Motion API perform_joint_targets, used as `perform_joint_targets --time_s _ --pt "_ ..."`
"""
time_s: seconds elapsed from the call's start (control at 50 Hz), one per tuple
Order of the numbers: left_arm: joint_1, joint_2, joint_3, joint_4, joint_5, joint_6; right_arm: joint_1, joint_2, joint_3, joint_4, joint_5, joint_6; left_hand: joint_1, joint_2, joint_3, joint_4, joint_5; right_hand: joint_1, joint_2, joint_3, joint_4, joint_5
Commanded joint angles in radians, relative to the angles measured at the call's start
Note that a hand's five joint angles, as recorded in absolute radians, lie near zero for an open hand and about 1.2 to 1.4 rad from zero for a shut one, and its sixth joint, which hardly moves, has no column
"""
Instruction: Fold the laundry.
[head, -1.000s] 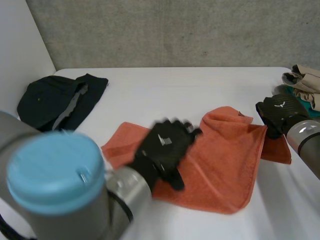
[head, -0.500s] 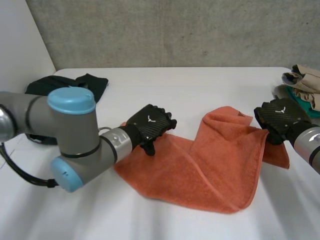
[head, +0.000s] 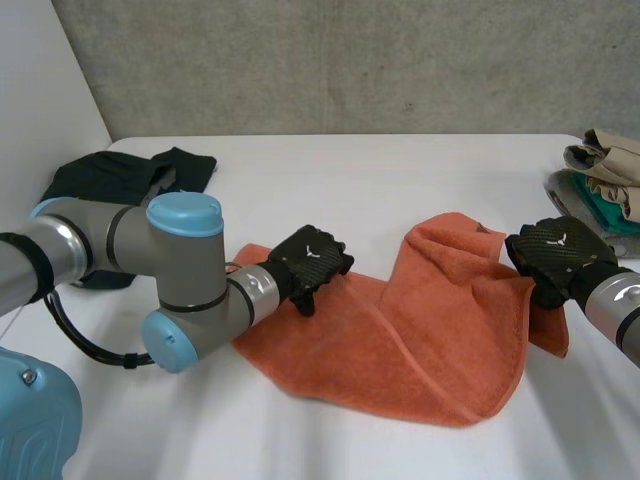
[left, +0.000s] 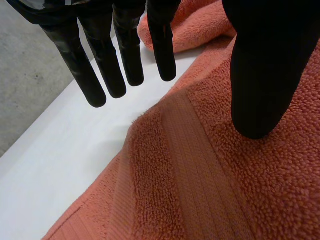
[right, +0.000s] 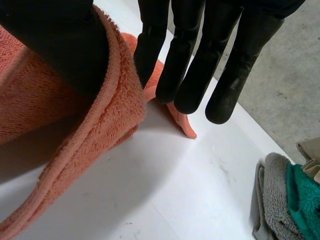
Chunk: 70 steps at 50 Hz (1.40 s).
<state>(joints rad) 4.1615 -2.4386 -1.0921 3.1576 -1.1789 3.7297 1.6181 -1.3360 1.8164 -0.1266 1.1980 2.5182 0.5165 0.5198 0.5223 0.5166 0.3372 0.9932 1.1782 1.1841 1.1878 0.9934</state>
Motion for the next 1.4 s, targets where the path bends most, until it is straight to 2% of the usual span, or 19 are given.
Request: perform_joint_targets --time_s 0.02,0.06,0.1,0.22,0.3,0.4,0.5,0.56,0.62,0.64,0.68,0.78,0.86,0.98,1.08,1.1,1.12,1.26,1.4 --pt "0.000 -0.030 0.034 -0.025 -0.001 0.001 -0.001 0.000 0.001 -0.001 0.000 0.001 0.052 0.049 0.046 0.052 0.057 0.403 0.218 0.212 0.208 0.228" --pt "-0.001 -0.039 0.046 -0.040 -0.002 0.001 -0.001 0.000 0.001 -0.001 0.000 0.001 0.087 0.084 0.081 0.087 0.092 0.403 0.218 0.212 0.208 0.228" --pt "-0.001 -0.051 0.058 -0.056 -0.004 0.001 -0.003 0.001 0.001 -0.001 0.000 0.001 0.222 0.219 0.216 0.222 0.227 0.403 0.218 0.212 0.208 0.228" --pt "-0.001 -0.060 0.069 -0.060 -0.010 0.002 -0.004 0.003 -0.002 -0.001 0.002 -0.001 0.879 0.876 0.873 0.879 0.884 0.403 0.218 0.212 0.208 0.228" --pt "-0.006 -0.043 0.058 -0.056 -0.065 0.030 -0.004 0.003 -0.006 0.001 0.003 -0.001 0.880 0.876 0.874 0.880 0.884 0.403 0.218 0.212 0.208 0.228" --pt "-0.014 0.064 0.034 -0.054 -0.186 0.088 -0.010 -0.009 -0.019 0.010 0.008 -0.003 0.880 0.876 0.874 0.880 0.884 0.403 0.218 0.212 0.208 0.228" --pt "-0.003 0.171 -0.050 -0.031 -0.199 0.093 -0.032 -0.052 -0.042 0.056 0.006 -0.015 0.880 0.876 0.874 0.880 0.884 0.403 0.218 0.212 0.208 0.228" --pt "-0.007 0.178 -0.072 -0.011 -0.194 0.091 -0.034 -0.057 -0.042 0.085 0.003 -0.024 0.880 0.876 0.874 0.880 0.884 0.403 0.218 0.212 0.208 0.228" --pt "-0.011 0.170 -0.078 0.010 -0.183 0.081 -0.027 -0.055 -0.032 0.090 0.002 -0.027 0.567 0.564 0.561 0.567 0.572 0.403 0.218 0.212 0.208 0.228" --pt "-0.014 0.158 -0.078 0.012 -0.176 0.072 -0.026 -0.054 -0.031 0.090 0.002 -0.027 0.281 0.278 0.275 0.281 0.286 0.403 0.218 0.212 0.208 0.228" --pt "-0.018 0.139 -0.078 0.013 -0.163 0.064 -0.024 -0.051 -0.028 0.090 0.002 -0.027 -0.090 -0.093 -0.096 -0.090 -0.085 0.403 0.218 0.212 0.208 0.228" --pt "-0.027 0.076 -0.055 0.018 -0.098 0.059 -0.023 -0.028 -0.026 0.087 0.002 -0.032 -0.136 -0.139 -0.141 -0.136 -0.131 0.403 0.218 0.212 0.208 0.228" --pt "-0.027 0.020 -0.002 0.021 -0.059 0.058 -0.024 -0.022 -0.025 0.087 0.002 -0.033 -0.124 -0.127 -0.130 -0.124 -0.119 0.403 0.218 0.212 0.208 0.228" --pt "-0.026 -0.056 0.078 -0.001 -0.051 0.058 -0.024 -0.015 -0.019 0.082 0.002 -0.033 -0.030 -0.034 -0.036 -0.030 -0.026 0.403 0.218 0.212 0.208 0.228" --pt "-0.024 -0.074 0.101 -0.030 -0.050 0.058 -0.029 -0.014 -0.017 0.081 0.002 -0.033 0.239 0.236 0.234 0.239 0.244 0.403 0.218 0.212 0.208 0.228" --pt "-0.024 -0.076 0.104 -0.031 -0.050 0.058 -0.029 -0.014 -0.019 0.079 0.002 -0.033 0.432 0.429 0.426 0.432 0.437 0.403 0.218 0.212 0.208 0.228" --pt "-0.024 -0.076 0.104 -0.031 -0.050 0.058 -0.030 -0.012 -0.019 0.079 0.002 -0.033 0.527 0.524 0.521 0.527 0.532 0.403 0.218 0.212 0.208 0.228" --pt "-0.023 -0.073 0.103 -0.060 -0.053 0.065 -0.030 -0.005 -0.019 0.081 0.002 -0.033 0.868 0.864 0.862 0.867 0.872 0.403 0.218 0.212 0.208 0.228" --pt "-0.021 -0.043 0.100 -0.057 -0.086 0.065 -0.032 -0.005 -0.017 0.082 0.002 -0.032 0.880 0.876 0.874 0.880 0.884 0.403 0.218 0.212 0.208 0.228"
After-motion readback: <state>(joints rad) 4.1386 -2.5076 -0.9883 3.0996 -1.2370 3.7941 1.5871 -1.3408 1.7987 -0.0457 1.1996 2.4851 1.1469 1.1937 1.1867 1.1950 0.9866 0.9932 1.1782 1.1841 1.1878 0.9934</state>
